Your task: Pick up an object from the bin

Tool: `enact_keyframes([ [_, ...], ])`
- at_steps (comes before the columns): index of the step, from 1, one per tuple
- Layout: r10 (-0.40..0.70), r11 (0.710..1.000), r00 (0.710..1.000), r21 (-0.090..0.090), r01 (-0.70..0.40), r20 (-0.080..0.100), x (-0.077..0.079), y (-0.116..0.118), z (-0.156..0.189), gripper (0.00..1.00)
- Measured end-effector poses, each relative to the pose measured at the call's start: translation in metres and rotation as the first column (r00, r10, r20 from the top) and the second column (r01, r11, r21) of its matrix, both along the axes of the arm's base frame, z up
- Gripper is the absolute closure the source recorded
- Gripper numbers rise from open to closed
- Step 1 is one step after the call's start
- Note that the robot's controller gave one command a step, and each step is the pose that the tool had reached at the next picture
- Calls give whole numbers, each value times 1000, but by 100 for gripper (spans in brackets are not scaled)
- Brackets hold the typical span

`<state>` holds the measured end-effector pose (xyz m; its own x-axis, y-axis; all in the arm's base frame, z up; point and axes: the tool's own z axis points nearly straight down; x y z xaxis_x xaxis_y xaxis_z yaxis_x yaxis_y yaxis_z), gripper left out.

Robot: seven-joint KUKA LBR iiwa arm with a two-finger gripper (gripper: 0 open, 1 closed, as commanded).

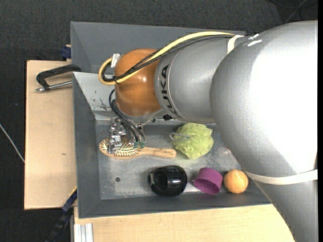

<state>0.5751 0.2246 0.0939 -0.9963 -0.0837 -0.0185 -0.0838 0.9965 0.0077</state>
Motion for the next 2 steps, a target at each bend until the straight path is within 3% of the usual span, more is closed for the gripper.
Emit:
enact_keyframes([
  [1,1,1000,1000,-8,-1,-17,-8,-6,40,100],
  [2,14,1000,1000,-7,-14,-14,9,-21,100,100],
])
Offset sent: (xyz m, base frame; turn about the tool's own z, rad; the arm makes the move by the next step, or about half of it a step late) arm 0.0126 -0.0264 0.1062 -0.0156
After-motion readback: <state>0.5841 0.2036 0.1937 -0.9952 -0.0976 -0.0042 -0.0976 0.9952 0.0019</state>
